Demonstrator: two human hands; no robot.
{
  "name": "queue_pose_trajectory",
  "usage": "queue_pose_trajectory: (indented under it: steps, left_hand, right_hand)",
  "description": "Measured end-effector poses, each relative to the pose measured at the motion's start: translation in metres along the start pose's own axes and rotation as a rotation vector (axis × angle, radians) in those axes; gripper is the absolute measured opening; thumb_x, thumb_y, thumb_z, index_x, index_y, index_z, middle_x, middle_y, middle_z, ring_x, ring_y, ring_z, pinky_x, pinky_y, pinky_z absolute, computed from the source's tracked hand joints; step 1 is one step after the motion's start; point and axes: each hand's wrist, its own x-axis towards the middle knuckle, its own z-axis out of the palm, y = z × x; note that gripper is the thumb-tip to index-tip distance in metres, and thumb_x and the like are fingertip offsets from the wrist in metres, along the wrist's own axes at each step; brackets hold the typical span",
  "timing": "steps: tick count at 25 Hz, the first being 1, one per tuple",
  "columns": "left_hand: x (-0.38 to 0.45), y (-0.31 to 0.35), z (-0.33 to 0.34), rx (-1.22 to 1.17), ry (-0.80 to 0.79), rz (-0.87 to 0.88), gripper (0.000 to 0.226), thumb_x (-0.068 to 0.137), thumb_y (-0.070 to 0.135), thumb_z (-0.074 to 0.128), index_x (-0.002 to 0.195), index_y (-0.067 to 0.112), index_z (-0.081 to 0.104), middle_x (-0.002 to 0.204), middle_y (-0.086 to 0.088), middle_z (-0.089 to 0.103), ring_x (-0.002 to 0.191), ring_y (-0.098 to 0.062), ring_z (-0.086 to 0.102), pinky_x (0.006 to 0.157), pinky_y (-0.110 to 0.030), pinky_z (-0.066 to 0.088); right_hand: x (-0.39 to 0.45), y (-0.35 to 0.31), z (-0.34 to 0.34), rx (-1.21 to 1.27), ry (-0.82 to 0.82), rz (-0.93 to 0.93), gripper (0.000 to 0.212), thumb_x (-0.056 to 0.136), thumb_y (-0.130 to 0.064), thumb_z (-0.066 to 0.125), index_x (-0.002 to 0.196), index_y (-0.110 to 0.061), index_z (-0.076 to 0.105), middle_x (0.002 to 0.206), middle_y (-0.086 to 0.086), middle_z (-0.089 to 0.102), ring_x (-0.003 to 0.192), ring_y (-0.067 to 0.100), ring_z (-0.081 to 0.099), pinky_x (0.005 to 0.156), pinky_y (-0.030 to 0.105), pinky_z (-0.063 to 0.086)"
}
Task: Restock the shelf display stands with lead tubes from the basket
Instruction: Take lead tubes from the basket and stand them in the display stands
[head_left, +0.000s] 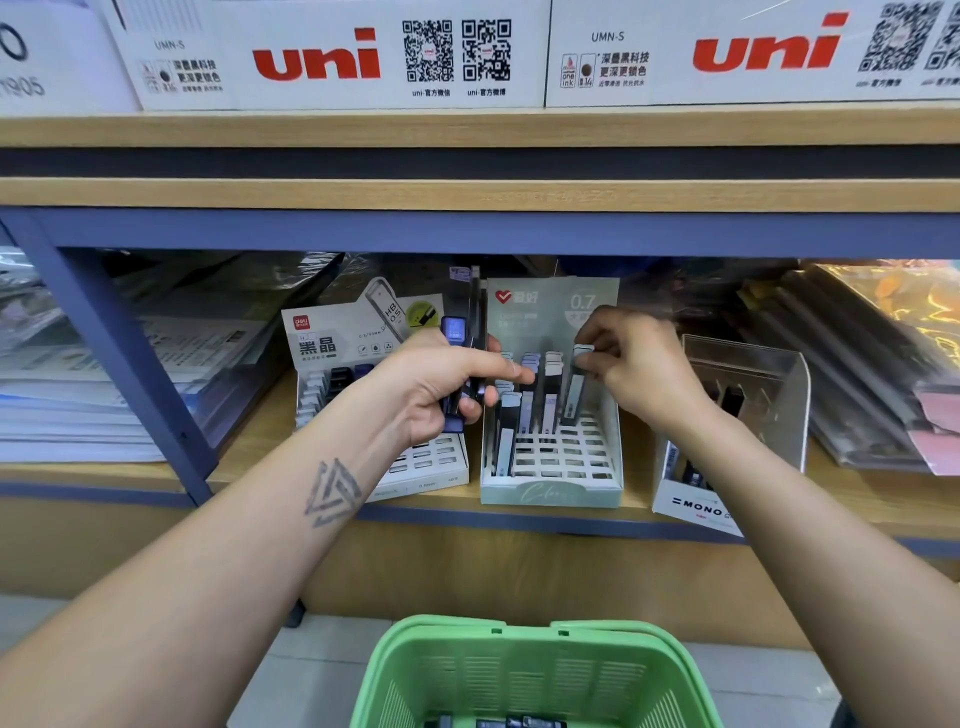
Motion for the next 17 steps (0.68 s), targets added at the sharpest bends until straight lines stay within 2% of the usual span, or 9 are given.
queue_pose_trajectory:
  steps: [4, 7, 9, 14, 17]
  left_hand:
    - [-0.001, 0.000, 0.001, 0.000, -0.005, -0.002, 0.034, 0.080, -0.009, 0.073, 0.098, 0.009, 0.050, 0.101, -0.027, 0.073, 0.045, -0.012, 0.048, 0.033, -0.017, 0.031]
    - [-0.001, 0.000, -0.001, 0.010, 0.001, 0.004, 0.033, 0.079, -0.009, 0.074, 0.094, 0.010, 0.051, 0.104, -0.029, 0.072, 0.045, -0.012, 0.048, 0.033, -0.017, 0.031]
    - [0.000, 0.000, -0.003, 0.009, 0.004, 0.006, 0.033, 0.079, -0.009, 0.073, 0.092, 0.011, 0.051, 0.107, -0.030, 0.071, 0.044, -0.012, 0.048, 0.032, -0.017, 0.031]
    - [0.001, 0.000, -0.006, -0.002, 0.011, 0.014, 0.031, 0.081, -0.010, 0.070, 0.091, 0.011, 0.051, 0.102, -0.029, 0.072, 0.043, -0.012, 0.047, 0.032, -0.016, 0.031]
    - [0.000, 0.001, -0.008, 0.000, 0.029, 0.021, 0.030, 0.081, -0.010, 0.071, 0.090, 0.011, 0.052, 0.101, -0.028, 0.073, 0.043, -0.012, 0.048, 0.031, -0.016, 0.031]
  right_hand:
    - [0.003, 0.008, 0.002, 0.028, -0.011, 0.014, 0.009, 0.089, -0.011, 0.073, 0.094, -0.017, 0.068, 0.088, 0.000, 0.069, 0.084, 0.020, 0.068, 0.079, 0.045, 0.060]
    - [0.002, 0.012, 0.010, -0.069, -0.009, 0.016, 0.015, 0.094, -0.013, 0.069, 0.106, -0.017, 0.076, 0.104, 0.004, 0.075, 0.098, 0.023, 0.069, 0.090, 0.037, 0.056]
    - [0.002, 0.011, 0.015, -0.166, -0.015, 0.024, 0.024, 0.096, -0.012, 0.063, 0.115, -0.017, 0.075, 0.118, 0.005, 0.073, 0.109, 0.026, 0.066, 0.094, 0.038, 0.054]
    - [0.000, 0.001, 0.011, -0.298, -0.071, 0.066, 0.037, 0.091, -0.007, 0.058, 0.123, -0.022, 0.071, 0.129, 0.005, 0.067, 0.110, 0.030, 0.065, 0.088, 0.039, 0.056]
    - [-0.005, -0.015, 0.003, -0.305, 0.034, -0.086, 0.036, 0.091, -0.007, 0.058, 0.123, -0.018, 0.070, 0.126, 0.004, 0.065, 0.105, 0.028, 0.064, 0.084, 0.035, 0.055]
